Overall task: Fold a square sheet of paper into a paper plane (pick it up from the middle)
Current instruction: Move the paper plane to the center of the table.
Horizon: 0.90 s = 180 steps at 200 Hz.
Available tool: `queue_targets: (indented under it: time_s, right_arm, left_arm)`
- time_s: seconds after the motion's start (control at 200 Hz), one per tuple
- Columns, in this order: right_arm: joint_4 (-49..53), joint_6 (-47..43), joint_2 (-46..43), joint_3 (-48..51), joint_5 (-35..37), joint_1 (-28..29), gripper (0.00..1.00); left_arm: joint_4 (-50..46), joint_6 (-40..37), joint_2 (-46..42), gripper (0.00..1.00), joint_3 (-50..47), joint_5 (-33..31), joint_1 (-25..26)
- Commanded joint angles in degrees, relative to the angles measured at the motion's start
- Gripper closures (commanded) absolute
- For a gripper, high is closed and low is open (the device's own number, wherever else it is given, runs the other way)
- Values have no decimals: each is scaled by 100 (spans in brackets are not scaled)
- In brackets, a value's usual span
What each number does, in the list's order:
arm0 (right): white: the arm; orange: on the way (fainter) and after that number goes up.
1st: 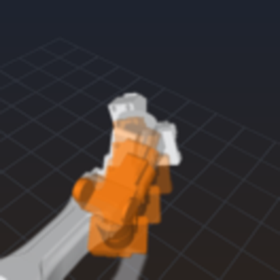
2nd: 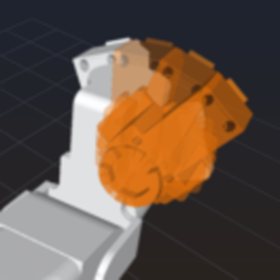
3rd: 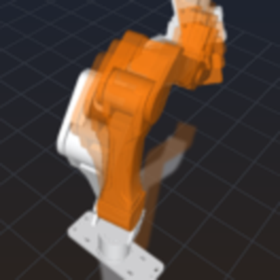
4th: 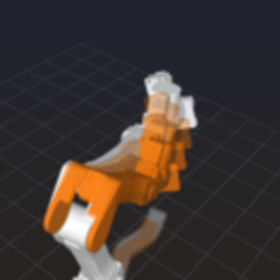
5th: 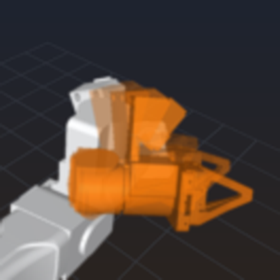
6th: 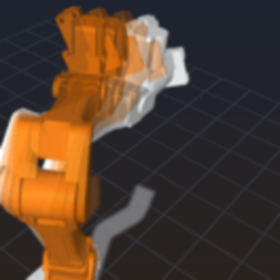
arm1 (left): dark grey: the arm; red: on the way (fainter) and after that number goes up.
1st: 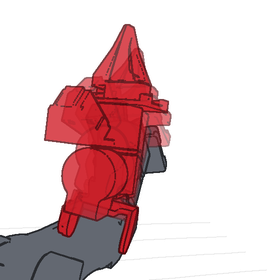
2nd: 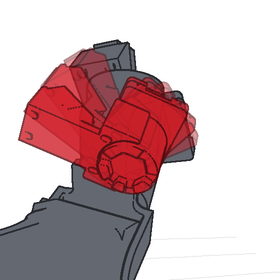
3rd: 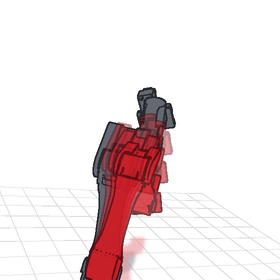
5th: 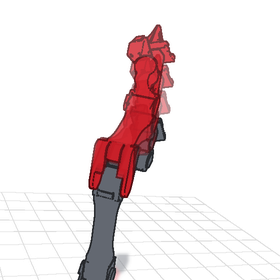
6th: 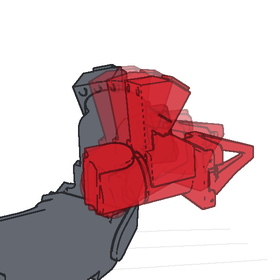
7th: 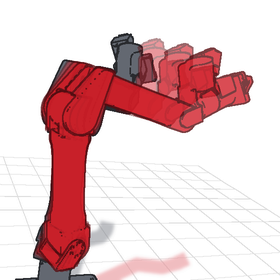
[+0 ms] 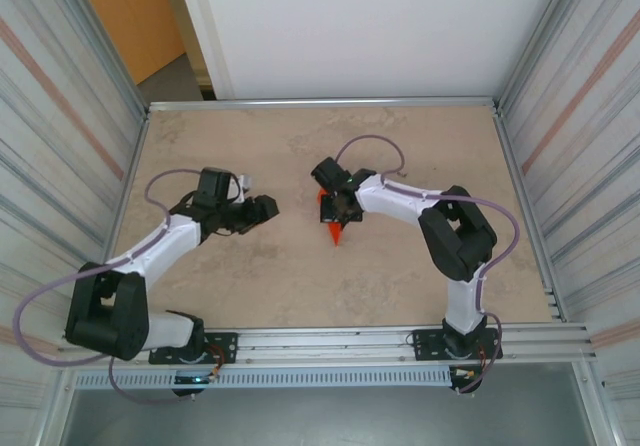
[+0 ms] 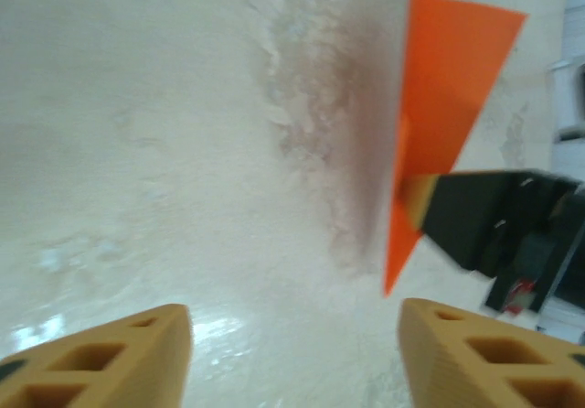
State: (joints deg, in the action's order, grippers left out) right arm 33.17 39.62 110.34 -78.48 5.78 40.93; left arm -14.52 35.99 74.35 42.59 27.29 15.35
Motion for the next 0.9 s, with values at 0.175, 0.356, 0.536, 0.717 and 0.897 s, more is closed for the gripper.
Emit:
queue_targets:
  time_s: [0.175,0.356,0.536,0.717,0.897]
  right_arm:
    - [851,-1356,882,-1271,-451,-934,94]
    - [1154,-1595,1428,-1916,-456,-1246,92]
    - [1244,-1607,1696,-2147,-370,-1320,82]
    - [1259,-1539,1866,-2163,-254,-1323,75]
    - [1203,-1445,2048,-2107,-149,-1324,70]
  left_arm:
    - [-745,-415,-378,14,-149,-590,-200]
    - [-744,-424,-298,11,-151,-584,-208]
    - [-728,-405,-248,8,-159,-584,-206]
    - [-703,-382,-227,5,-172,-586,-200]
    - [-668,-373,-205,5,-193,-560,-200]
